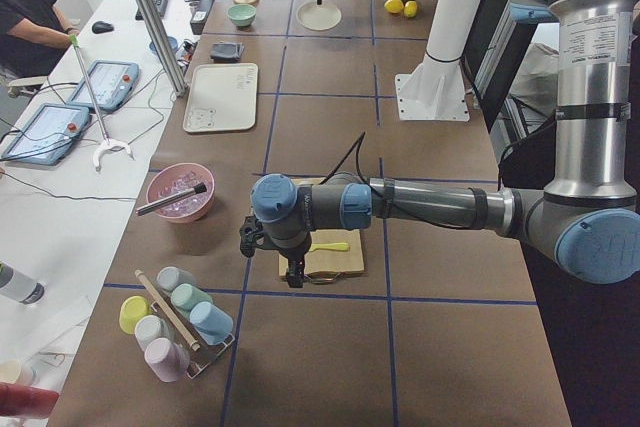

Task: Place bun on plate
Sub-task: 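Slide the white plate with the right gripper toward the table centre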

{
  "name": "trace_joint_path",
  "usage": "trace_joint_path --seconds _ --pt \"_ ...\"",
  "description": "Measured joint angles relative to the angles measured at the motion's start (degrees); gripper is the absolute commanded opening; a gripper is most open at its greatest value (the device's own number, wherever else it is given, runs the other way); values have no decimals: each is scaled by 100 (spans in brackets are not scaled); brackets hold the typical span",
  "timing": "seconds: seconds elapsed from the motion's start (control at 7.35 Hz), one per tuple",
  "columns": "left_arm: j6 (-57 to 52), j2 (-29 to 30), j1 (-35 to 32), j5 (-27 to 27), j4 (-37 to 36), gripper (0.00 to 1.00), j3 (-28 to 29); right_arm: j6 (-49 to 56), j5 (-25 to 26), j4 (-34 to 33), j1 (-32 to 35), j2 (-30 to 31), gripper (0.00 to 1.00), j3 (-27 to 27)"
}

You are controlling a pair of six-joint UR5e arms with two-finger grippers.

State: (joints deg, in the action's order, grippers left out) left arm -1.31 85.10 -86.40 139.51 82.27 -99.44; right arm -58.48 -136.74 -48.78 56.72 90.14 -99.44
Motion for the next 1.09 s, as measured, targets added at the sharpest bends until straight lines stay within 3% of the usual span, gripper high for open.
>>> trace_joint_path --seconds 0.41,0.82,1.09 --pt "-7 9 18 6 2 100 -101 -2363 924 -123 -1504 -1409 0 -47" --pt "-10 12 44 6 8 100 -110 -2953 1981 -1242 -2469 -2552 2 143" --pt "-10 15 162 9 11 100 -111 -3096 2384 -1430 -2804 -2891 24 406"
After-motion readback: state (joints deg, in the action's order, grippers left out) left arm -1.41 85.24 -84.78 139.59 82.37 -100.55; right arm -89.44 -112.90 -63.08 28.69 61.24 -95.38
